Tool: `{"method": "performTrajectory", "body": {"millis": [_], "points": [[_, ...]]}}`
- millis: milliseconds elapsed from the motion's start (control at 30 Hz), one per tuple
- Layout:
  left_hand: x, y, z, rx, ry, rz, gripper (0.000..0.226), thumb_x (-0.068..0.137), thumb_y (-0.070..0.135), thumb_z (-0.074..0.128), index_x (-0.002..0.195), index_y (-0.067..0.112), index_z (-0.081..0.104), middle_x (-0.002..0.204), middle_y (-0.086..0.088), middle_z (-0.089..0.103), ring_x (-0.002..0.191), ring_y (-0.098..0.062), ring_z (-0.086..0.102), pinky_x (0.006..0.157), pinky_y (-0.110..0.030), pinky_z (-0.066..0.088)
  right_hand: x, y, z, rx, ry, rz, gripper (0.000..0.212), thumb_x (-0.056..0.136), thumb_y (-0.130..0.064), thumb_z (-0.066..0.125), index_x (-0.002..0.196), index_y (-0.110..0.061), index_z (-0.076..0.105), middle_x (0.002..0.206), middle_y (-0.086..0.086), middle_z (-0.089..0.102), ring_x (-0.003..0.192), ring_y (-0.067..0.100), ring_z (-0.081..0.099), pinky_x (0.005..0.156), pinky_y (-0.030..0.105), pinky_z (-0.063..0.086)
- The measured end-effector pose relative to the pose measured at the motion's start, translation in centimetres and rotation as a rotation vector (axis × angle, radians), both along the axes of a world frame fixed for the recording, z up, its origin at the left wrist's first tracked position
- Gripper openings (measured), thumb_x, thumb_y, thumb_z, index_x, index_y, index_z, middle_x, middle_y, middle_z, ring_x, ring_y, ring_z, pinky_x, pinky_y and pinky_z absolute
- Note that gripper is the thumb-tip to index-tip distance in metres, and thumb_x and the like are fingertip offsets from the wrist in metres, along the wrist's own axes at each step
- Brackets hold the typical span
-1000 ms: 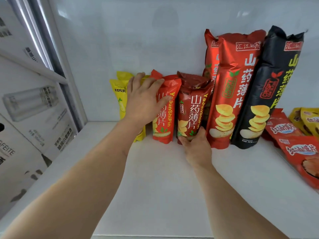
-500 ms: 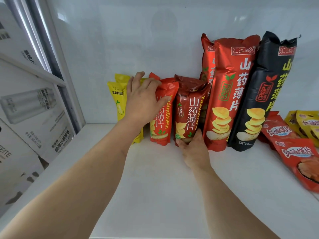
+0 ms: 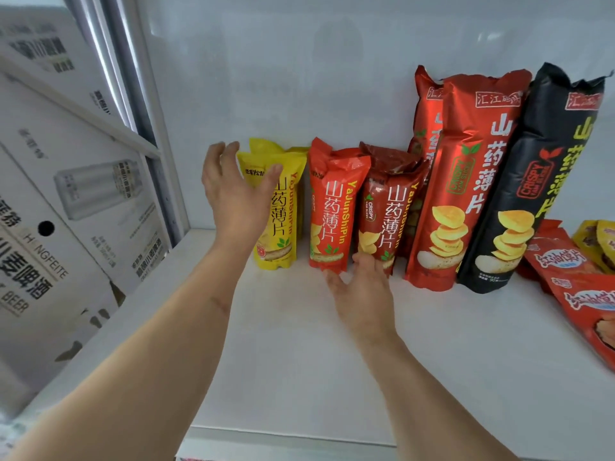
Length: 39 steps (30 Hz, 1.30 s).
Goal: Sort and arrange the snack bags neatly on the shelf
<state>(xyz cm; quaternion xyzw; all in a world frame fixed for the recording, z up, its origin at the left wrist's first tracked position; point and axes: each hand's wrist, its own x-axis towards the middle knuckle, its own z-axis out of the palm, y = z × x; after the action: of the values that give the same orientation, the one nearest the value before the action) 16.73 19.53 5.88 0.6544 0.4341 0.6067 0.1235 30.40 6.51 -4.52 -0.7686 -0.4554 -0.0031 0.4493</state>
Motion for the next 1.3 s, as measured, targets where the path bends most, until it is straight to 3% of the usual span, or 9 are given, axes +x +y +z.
{"method": "performTrajectory", "body": {"millis": [233, 500, 567, 667, 800, 867, 1000, 1133, 1300], "points": [[-0.9, 0.9, -3.6, -0.3, -0.103, -0.166, 0.104, 0.077, 0.058, 0.076, 0.156, 0.015, 0.023, 0.161, -0.007, 0.019, 0.149, -0.025, 0.022, 0.12, -0.048, 0.027, -1.8, 2.1, -0.2, -0.009, 0.062, -0.13, 0.074, 0.081, -0.055, 0.072, 0.131, -0.009, 0.044, 0.13, 0.01, 0.055, 0.116, 0.029, 0.056, 0.084, 0.037, 0.05], [0.5, 1.9, -5.6, -0.354, -0.025, -0.216, 0.107, 0.068, 0.048, 0.087, 0.152, 0.013, 0.03, 0.146, -0.01, 0.034, 0.137, -0.026, 0.041, 0.111, -0.049, 0.041, -2.6, 4.2, 0.6, -0.156, 0.107, -0.272, 0.072, 0.08, -0.067, 0.065, 0.123, -0.013, 0.046, 0.123, 0.008, 0.058, 0.109, 0.03, 0.061, 0.076, 0.034, 0.042], [0.4, 2.4, -5.8, -0.337, 0.02, -0.228, 0.103, 0.068, 0.041, 0.089, 0.15, 0.015, 0.032, 0.141, -0.007, 0.036, 0.13, -0.024, 0.046, 0.105, -0.04, 0.047, -2.5, 4.5, 0.6, -0.179, 0.099, -0.285, 0.071, 0.08, -0.068, 0.063, 0.122, -0.013, 0.047, 0.123, 0.007, 0.058, 0.109, 0.029, 0.061, 0.074, 0.032, 0.041], [0.0, 3.1, -6.0, -0.329, 0.049, -0.252, 0.092, 0.071, 0.034, 0.088, 0.146, 0.019, 0.037, 0.134, -0.002, 0.04, 0.118, -0.018, 0.052, 0.078, -0.018, 0.051, -2.3, 5.0, 0.5, -0.191, 0.116, -0.292, 0.069, 0.08, -0.068, 0.063, 0.12, -0.015, 0.046, 0.12, 0.006, 0.062, 0.107, 0.029, 0.063, 0.073, 0.032, 0.038], [-0.7, 4.3, -6.4, -0.364, 0.008, -0.314, 0.084, 0.068, 0.037, 0.089, 0.139, 0.03, 0.044, 0.123, 0.006, 0.041, 0.116, -0.02, 0.053, 0.075, -0.046, 0.062, -2.0, 5.4, 0.5, -0.224, 0.129, -0.295, 0.06, 0.084, -0.064, 0.061, 0.116, -0.015, 0.045, 0.115, 0.006, 0.067, 0.106, 0.03, 0.064, 0.075, 0.034, 0.039], [-1.0, 4.5, -6.6, -0.38, -0.017, -0.337, 0.083, 0.065, 0.04, 0.088, 0.136, 0.037, 0.044, 0.12, 0.009, 0.04, 0.117, -0.021, 0.052, 0.068, -0.05, 0.062, -1.9, 5.5, 0.4, -0.23, 0.113, -0.293, 0.056, 0.087, -0.061, 0.059, 0.117, -0.016, 0.045, 0.115, 0.007, 0.068, 0.107, 0.031, 0.064, 0.076, 0.035, 0.041], [-1.2, 4.5, -6.5, -0.347, -0.004, -0.347, 0.085, 0.069, 0.038, 0.088, 0.141, 0.036, 0.042, 0.125, 0.008, 0.042, 0.12, -0.02, 0.051, 0.068, -0.048, 0.063, -1.7, 5.6, 0.3, -0.254, 0.078, -0.293, 0.052, 0.091, -0.058, 0.056, 0.121, -0.016, 0.045, 0.117, 0.008, 0.067, 0.109, 0.031, 0.063, 0.075, 0.035, 0.039], [-1.1, 4.4, -6.9, -0.309, 0.034, -0.307, 0.083, 0.072, 0.044, 0.085, 0.142, 0.03, 0.044, 0.13, 0.004, 0.047, 0.118, -0.017, 0.054, 0.093, -0.043, 0.055, -1.6, 5.6, 0.2, -0.254, 0.085, -0.285, 0.053, 0.091, -0.057, 0.056, 0.123, -0.016, 0.045, 0.118, 0.009, 0.067, 0.11, 0.031, 0.063, 0.076, 0.036, 0.041], [-1.4, 4.1, -7.9, -0.42, 0.076, -0.314, 0.091, 0.057, 0.064, 0.081, 0.134, 0.031, 0.046, 0.131, 0.003, 0.056, 0.116, -0.017, 0.059, 0.093, -0.048, 0.056, -1.8, 5.0, 0.5, -0.203, 0.136, -0.257, 0.06, 0.088, -0.058, 0.061, 0.124, -0.014, 0.043, 0.119, 0.008, 0.066, 0.11, 0.032, 0.063, 0.078, 0.037, 0.043]]}}
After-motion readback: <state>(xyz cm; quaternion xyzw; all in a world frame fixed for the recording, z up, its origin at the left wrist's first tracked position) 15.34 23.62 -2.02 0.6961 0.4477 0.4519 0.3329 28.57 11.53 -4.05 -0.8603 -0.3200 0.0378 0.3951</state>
